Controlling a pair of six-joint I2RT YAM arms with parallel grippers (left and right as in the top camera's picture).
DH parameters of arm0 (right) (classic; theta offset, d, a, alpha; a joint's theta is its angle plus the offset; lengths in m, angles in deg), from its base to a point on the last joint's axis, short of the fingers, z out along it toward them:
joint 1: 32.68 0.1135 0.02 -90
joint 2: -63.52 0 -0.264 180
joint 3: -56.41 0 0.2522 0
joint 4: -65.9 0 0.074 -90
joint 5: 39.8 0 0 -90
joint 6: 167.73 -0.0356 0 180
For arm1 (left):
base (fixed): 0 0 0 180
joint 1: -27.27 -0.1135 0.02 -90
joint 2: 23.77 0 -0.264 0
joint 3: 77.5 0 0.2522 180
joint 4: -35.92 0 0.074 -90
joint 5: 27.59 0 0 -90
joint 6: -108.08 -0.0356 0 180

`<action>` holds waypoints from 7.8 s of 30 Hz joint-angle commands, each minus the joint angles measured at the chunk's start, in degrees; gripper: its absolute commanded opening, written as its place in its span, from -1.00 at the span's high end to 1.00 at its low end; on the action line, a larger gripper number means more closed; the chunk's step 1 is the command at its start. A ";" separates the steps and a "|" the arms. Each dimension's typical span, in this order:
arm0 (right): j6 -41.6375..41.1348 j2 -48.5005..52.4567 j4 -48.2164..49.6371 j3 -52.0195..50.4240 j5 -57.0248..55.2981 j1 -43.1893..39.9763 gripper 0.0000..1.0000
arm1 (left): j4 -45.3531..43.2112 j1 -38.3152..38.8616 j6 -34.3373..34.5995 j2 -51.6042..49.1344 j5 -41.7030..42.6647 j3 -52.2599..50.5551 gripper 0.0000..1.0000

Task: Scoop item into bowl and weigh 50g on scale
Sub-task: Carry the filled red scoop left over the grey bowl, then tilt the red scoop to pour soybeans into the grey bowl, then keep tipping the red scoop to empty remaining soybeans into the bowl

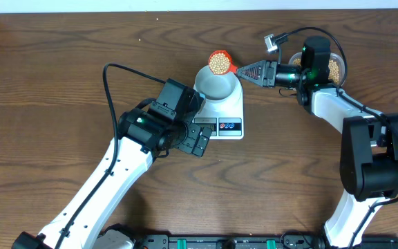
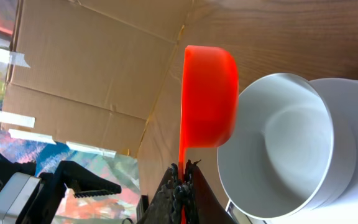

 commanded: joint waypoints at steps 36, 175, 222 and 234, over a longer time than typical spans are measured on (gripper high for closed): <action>11.69 -0.33 -12.26 1.20 -4.79 2.67 0.97 | 0.20 -0.28 -1.09 0.04 0.35 -0.09 -0.96; 45.07 -12.52 -43.67 9.62 -43.80 13.60 0.98 | 0.20 -0.28 -1.09 0.04 0.35 -0.09 -0.96; 51.10 -12.52 -43.78 9.62 -43.74 13.73 0.98 | 0.20 -0.28 -1.09 0.04 0.35 -0.09 -0.96; 54.55 -12.52 -44.50 9.62 -43.32 13.73 0.98 | 0.20 -0.28 -1.09 0.04 0.33 -0.09 -0.95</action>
